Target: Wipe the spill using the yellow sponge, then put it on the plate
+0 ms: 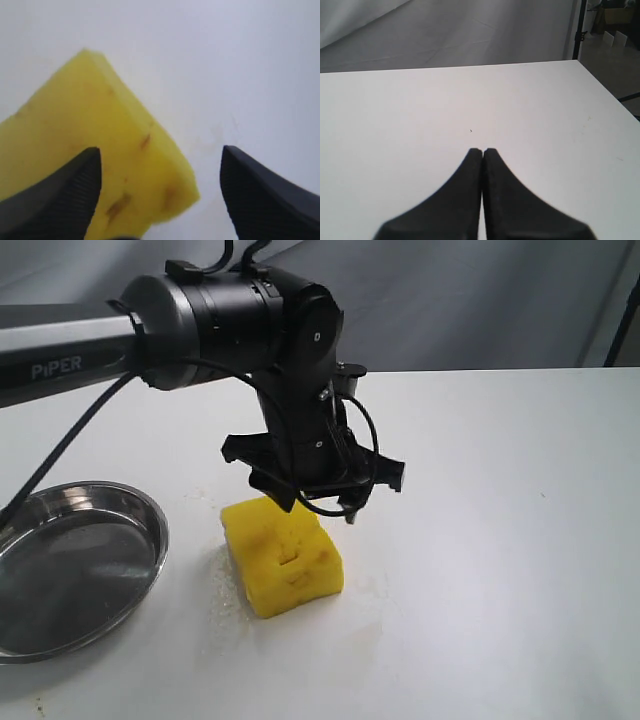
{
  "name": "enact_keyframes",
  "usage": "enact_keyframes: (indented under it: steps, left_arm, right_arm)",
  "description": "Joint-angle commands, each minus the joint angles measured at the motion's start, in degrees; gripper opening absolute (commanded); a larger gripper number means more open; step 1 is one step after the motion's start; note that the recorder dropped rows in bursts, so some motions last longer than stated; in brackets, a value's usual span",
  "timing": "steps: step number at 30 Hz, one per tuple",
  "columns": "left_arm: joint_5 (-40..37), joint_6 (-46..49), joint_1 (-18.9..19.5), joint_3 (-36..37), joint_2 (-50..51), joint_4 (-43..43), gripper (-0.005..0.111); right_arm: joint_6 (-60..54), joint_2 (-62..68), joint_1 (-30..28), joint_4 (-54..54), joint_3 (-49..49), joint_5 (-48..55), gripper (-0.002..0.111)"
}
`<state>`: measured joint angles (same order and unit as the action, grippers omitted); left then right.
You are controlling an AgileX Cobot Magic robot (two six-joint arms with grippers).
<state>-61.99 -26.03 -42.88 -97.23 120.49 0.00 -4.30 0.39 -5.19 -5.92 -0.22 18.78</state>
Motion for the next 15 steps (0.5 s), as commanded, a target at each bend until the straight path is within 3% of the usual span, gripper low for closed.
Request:
enact_keyframes:
  steps: [1, 15]
  left_arm:
    - [9.0, -6.1, 0.0, -0.4, 1.7, 0.8, 0.065]
    - [6.7, -9.7, 0.0, -0.4, 6.4, 8.3, 0.064]
  right_arm:
    - [0.2, -0.2, 0.1, 0.4, 0.2, 0.0, 0.000]
    - [0.2, -0.2, 0.1, 0.4, 0.2, 0.0, 0.000]
